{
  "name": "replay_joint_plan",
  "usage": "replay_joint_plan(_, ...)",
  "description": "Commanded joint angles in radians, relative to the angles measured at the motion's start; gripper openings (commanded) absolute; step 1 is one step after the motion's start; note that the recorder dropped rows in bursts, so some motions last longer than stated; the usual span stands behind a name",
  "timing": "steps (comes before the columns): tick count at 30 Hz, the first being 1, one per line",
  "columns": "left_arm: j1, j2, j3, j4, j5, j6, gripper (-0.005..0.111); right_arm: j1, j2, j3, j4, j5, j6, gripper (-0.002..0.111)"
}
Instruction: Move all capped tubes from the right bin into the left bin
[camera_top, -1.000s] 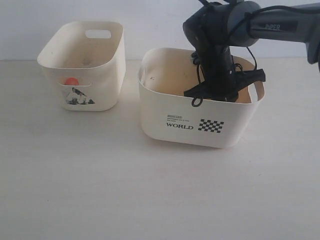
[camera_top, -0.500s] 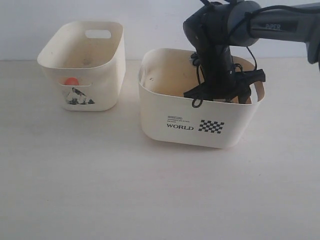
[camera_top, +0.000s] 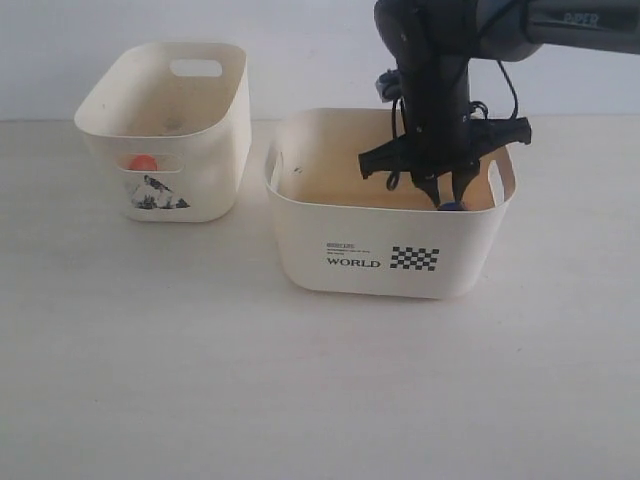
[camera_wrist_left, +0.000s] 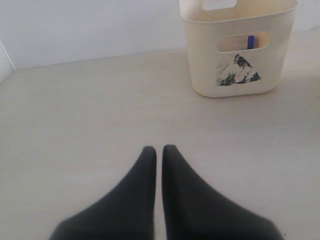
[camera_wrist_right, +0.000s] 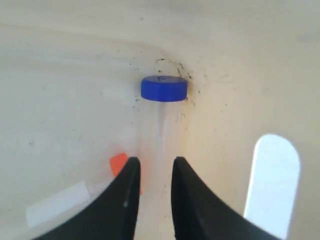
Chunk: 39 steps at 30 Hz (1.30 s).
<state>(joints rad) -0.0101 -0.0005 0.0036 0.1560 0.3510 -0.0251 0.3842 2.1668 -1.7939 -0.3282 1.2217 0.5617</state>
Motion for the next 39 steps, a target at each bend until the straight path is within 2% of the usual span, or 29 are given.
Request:
replay_joint_plan(1, 0.0, 0.0, -0.004, -0.006, -0.008, -0.01, 0.004, -0.004, -0.06, -0.002, 0.043, -0.001, 0.004, 0.021)
replay_joint_plan(7, 0.0, 0.0, -0.004, -0.006, -0.008, -0.01, 0.004, 0.031, -0.064, -0.002, 0.076, -0.001, -0.004, 0.021)
replay_joint_plan(10, 0.0, 0.0, -0.004, -0.006, -0.008, -0.01, 0.004, 0.066, -0.041, -0.002, 0.003, -0.001, -0.009, 0.021)
replay_joint_plan(20, 0.0, 0.0, -0.004, -0.006, -0.008, -0.01, 0.004, 0.096, 0.046, -0.003, -0.041, -0.001, 0.003, 0.021)
replay_joint_plan(22, 0.0, 0.0, -0.004, -0.006, -0.008, -0.01, 0.004, 0.096, 0.062, -0.003, -0.094, -0.001, -0.001, 0.027)
replay_joint_plan(23, 0.0, 0.0, -0.004, -0.006, -0.008, -0.01, 0.004, 0.092, 0.063, -0.003, -0.111, -0.001, -0.001, 0.041)
replay_joint_plan(25, 0.0, 0.0, -0.004, -0.006, -0.008, -0.01, 0.004, 0.082, 0.067, -0.003, -0.115, -0.001, -0.001, 0.054)
replay_joint_plan(29, 0.0, 0.0, -0.004, -0.006, -0.008, -0.01, 0.004, 0.063, 0.09, -0.003, -0.115, -0.001, 0.0, 0.046)
replay_joint_plan(30, 0.0, 0.0, -0.004, -0.006, -0.008, -0.01, 0.004, 0.063, 0.099, -0.003, -0.125, -0.001, 0.0, 0.047)
replay_joint_plan(33, 0.0, 0.0, -0.004, -0.006, -0.008, -0.01, 0.004, 0.063, 0.139, -0.003, -0.142, -0.001, -0.002, 0.062)
replay_joint_plan(39, 0.0, 0.0, -0.004, -0.006, -0.008, -0.01, 0.004, 0.063, 0.183, -0.003, -0.151, -0.001, 0.002, 0.063)
